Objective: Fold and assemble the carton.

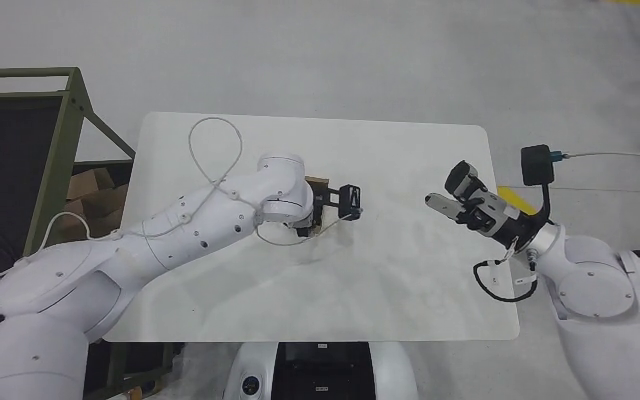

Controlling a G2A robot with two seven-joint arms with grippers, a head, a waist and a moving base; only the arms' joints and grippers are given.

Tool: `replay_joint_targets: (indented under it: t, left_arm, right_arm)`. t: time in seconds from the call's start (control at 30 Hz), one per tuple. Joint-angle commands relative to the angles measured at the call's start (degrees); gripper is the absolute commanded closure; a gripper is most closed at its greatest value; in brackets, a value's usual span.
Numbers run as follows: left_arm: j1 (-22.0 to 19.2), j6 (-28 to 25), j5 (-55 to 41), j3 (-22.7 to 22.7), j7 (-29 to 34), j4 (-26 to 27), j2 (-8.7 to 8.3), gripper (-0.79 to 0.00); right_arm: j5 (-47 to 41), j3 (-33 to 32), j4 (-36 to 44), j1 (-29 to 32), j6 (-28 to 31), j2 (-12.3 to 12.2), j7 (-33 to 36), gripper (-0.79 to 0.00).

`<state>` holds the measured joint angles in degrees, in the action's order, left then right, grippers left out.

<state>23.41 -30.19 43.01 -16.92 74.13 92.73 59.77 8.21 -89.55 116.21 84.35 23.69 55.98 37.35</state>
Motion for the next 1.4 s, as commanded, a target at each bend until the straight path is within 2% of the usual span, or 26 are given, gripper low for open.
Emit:
replay_joint_targets:
  t: [0.0, 0.07, 0.3, 0.4, 0.5, 0.63, 0.77, 0.93, 0.97, 1.0, 1.37]
  left_arm:
    - [0.01, 2.0, 0.85, -0.8, 1.96, 2.99, -0.78, -0.693]
    - [0.07, 3.2, 0.58, -2.21, 3.16, 6.49, -1.62, -0.785]
    - [1.44, 6.58, -0.07, -9.37, 6.54, 17.43, -5.97, -0.785]
    - [3.73, 8.98, -0.73, -15.3, 6.39, 21.64, -8.35, -0.785]
    - [7.99, 11.28, -1.58, -23.16, 4.1, 25.16, -11.13, -0.785]
    - [17.2, 13.69, -1.43, -36.17, -0.37, 29.19, -15.13, -0.785]
    - [29.22, 16.38, -0.98, -49.82, -4.43, 33.68, -18.32, -0.785]
    - [45.59, 18.48, -6.53, -66.65, -11.45, 34.75, -20.34, -0.785]
    - [48.72, 17.71, -8.53, -69.54, -12.0, 34.03, -20.55, -0.785]
    - [51.49, 16.12, -8.91, -71.71, -9.69, 34.15, -20.86, -0.785]
    - [51.69, 16.09, -9.45, -71.49, -10.09, 33.85, -20.82, -0.785]
  right_arm:
    - [0.22, 0.11, -0.15, -0.25, -0.28, -0.01, 0.09, -0.785]
    - [0.27, 0.17, -0.4, -0.58, -0.52, -0.01, 0.2, -0.785]
    - [-0.25, -0.3, -1.44, -1.72, -1.01, -0.1, 0.7, -0.785]
    - [1.29, -0.25, -1.52, -2.26, -1.63, -0.21, 1.88, -0.785]
    - [3.29, 0.46, -1.2, -2.79, -2.18, -0.32, 3.6, -0.785]
    - [6.14, 2.23, -0.43, -3.7, -2.31, -0.47, 6.76, -0.785]
    - [9.41, 4.86, 0.35, -5.1, -2.49, -0.6, 10.48, -0.785]
    - [12.69, 8.44, 1.49, -7.58, -2.65, -0.57, 13.13, -0.785]
    - [12.83, 8.5, 1.62, -7.71, -2.49, -0.58, 13.2, -0.785]
    - [12.83, 8.5, 1.62, -7.71, -2.49, -0.58, 13.2, -0.785]
    - [12.83, 8.5, 1.62, -7.71, -2.49, -0.58, 13.2, -0.785]
